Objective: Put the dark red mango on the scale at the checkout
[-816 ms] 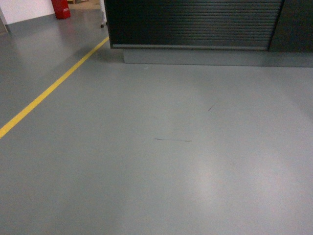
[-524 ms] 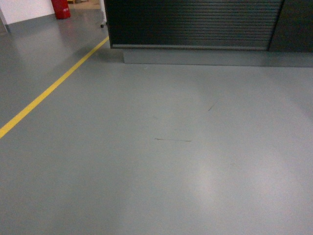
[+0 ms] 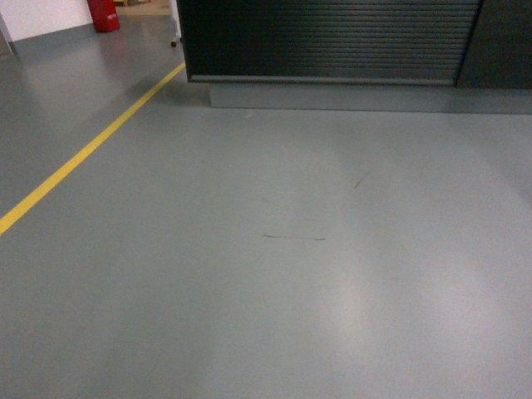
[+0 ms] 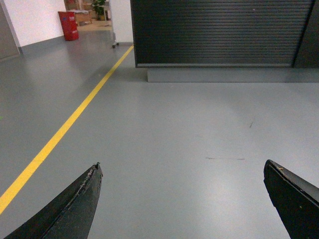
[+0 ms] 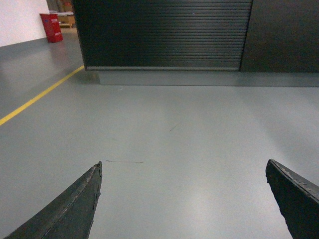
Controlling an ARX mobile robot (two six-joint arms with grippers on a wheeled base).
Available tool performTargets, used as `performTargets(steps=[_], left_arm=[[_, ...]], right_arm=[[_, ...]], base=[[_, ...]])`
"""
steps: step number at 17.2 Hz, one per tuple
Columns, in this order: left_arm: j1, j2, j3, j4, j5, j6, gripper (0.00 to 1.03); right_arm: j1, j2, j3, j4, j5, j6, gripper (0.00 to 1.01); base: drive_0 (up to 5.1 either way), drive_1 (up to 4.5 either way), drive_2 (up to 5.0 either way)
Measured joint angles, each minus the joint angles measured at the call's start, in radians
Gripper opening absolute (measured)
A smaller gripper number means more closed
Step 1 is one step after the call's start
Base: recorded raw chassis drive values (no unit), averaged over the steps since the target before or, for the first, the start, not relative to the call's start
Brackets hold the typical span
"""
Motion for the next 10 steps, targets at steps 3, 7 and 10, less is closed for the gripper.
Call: performTargets(steps=[3, 7, 10], left_arm=[[0.0, 0.0, 0.0, 0.0, 0.0, 0.0, 0.98], [0.0, 0.0, 0.0, 0.003, 0.0, 0.0, 0.98], [0.0, 0.0, 0.0, -0.001, 0.0, 0.0, 0.98]], right_arm=[[0.0, 0.0, 0.0, 0.0, 0.0, 0.0, 0.98], [0.0, 0.0, 0.0, 0.004, 0.0, 0.0, 0.98], [0.0, 0.0, 0.0, 0.0, 0.0, 0.0, 0.98]], base=[[0.0, 0.0, 0.0], [0.0, 0.0, 0.0], [0.0, 0.0, 0.0]])
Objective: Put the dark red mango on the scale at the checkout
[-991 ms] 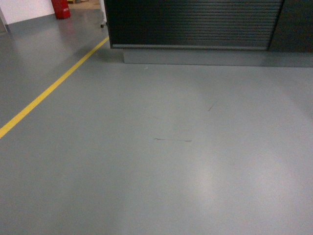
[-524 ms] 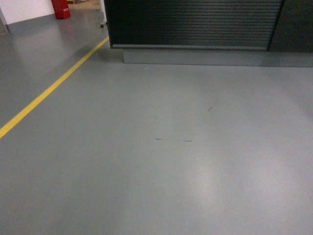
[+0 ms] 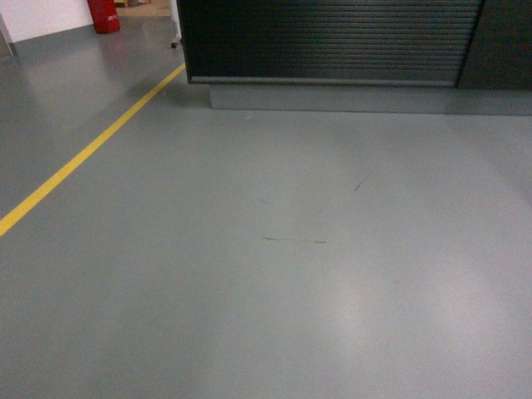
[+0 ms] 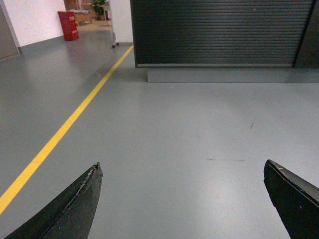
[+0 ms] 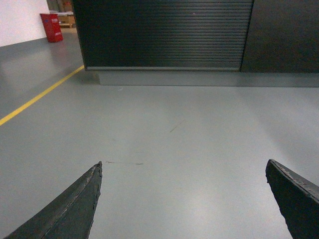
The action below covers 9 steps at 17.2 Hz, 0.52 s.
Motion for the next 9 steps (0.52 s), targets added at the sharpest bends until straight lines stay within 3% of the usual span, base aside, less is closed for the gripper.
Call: performTargets(steps=[9], left_arm=[[0.0, 0.0, 0.0, 0.001, 0.0, 0.0, 0.98]], right_arm=[[0.0, 0.0, 0.0, 0.0, -0.001, 0.0, 0.98]], base=[[0.0, 0.0, 0.0]])
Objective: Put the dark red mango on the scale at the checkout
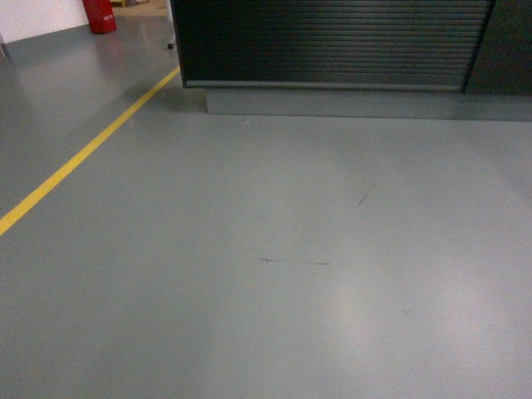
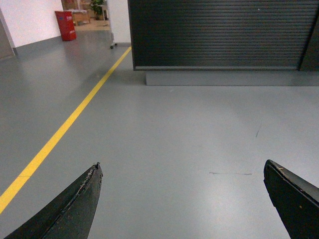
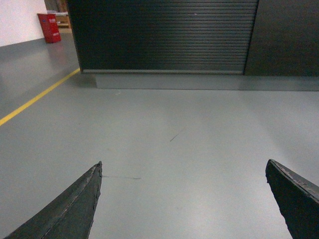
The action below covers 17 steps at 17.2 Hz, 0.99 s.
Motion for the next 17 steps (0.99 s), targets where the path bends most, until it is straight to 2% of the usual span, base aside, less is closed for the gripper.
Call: performTargets(steps=[1, 17], left_arm=[[0.0, 0.0, 0.0, 0.0, 0.001, 0.0, 0.98], [0.0, 0.0, 0.0, 0.0, 0.0, 0.0, 0.98]], right_arm=[[0.0, 0.0, 0.0, 0.002, 0.001, 0.0, 0.98], [0.0, 0.0, 0.0, 0.003, 0.002, 0.0, 0.98]], base=[[0.0, 0.0, 0.0], [0.0, 4.05, -4.1]])
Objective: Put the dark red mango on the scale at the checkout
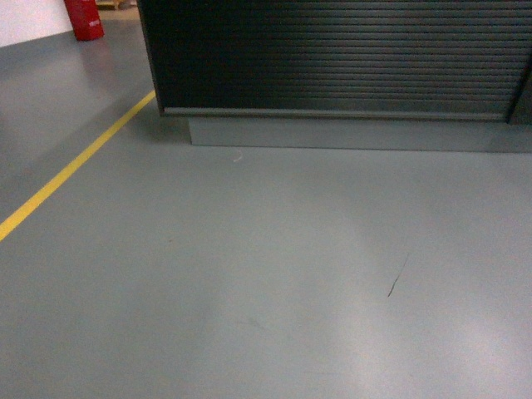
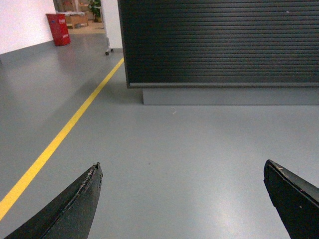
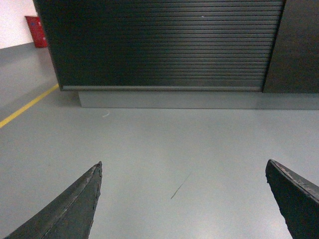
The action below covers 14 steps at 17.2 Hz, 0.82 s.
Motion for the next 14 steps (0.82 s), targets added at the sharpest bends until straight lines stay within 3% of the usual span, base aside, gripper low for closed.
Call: performTargets(steps=[14], left_arm=[[0.0, 0.0, 0.0, 0.0, 0.0, 0.0, 0.98]], right_arm=[[0.0, 0.0, 0.0, -0.002, -0.001, 0.0, 0.98]], base=[[0.1, 2.04, -1.9]])
